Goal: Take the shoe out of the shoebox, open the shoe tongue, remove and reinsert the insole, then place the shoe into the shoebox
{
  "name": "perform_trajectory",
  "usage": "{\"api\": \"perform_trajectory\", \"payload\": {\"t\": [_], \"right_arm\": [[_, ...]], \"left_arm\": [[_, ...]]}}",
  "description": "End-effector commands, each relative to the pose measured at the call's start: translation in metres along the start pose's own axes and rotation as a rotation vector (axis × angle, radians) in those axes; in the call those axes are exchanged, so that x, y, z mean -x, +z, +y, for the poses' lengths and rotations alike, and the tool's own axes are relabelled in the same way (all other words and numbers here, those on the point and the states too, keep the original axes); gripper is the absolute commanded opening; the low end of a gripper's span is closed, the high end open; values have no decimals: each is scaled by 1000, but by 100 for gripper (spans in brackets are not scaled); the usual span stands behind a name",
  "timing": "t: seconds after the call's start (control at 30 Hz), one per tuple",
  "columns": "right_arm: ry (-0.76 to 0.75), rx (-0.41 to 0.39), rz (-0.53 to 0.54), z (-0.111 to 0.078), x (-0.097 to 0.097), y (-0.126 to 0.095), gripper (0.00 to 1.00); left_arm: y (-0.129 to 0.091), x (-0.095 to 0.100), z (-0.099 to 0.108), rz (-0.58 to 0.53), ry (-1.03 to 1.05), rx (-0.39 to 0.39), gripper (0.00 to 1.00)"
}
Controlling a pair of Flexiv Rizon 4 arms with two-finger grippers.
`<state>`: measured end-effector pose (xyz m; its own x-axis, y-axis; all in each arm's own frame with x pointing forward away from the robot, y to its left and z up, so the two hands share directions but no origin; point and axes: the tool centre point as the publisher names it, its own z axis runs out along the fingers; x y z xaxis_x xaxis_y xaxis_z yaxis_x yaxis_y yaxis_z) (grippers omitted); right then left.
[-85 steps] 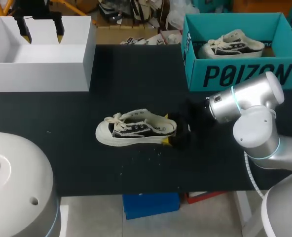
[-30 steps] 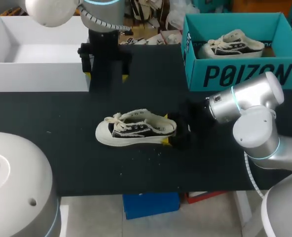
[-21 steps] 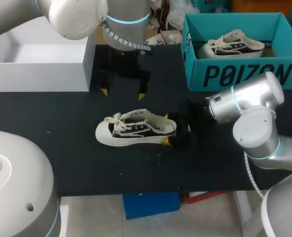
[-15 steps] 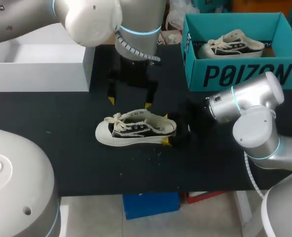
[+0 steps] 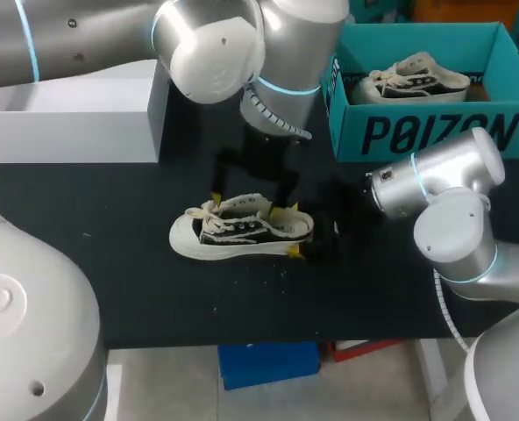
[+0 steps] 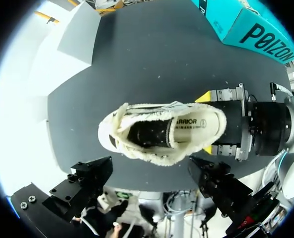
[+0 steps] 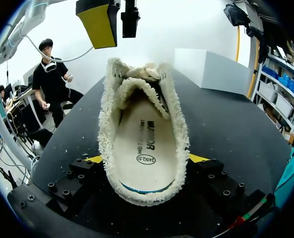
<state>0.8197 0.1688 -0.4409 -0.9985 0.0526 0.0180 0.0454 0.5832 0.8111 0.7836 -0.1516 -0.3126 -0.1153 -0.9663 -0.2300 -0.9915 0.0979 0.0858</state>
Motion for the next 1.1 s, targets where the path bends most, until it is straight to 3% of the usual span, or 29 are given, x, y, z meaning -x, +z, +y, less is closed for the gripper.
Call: {"api": "perform_trajectory", "payload": {"t": [0.03,0.9,0.93,0.97,1.0,1.03,1.1], "right_arm": [[2,-1,-1,0,1,3,0],[2,-1,-1,0,1,3,0],[2,-1,-1,0,1,3,0],[2,-1,-1,0,1,3,0],[2,-1,-1,0,1,3,0],[2,-1,-1,0,1,3,0],[2,-1,-1,0,1,3,0]], "left_arm": [[14,-12,-7,-54,-5,16,100],[59,-10,-26,-187,15,50,100],[59,-10,-26,-189,19,48,78],[59,-10,-26,-192,23,44,47],[59,-10,-27,-195,27,42,31],[59,-10,-27,-200,28,39,0],[59,-11,-27,-202,30,39,0]]}}
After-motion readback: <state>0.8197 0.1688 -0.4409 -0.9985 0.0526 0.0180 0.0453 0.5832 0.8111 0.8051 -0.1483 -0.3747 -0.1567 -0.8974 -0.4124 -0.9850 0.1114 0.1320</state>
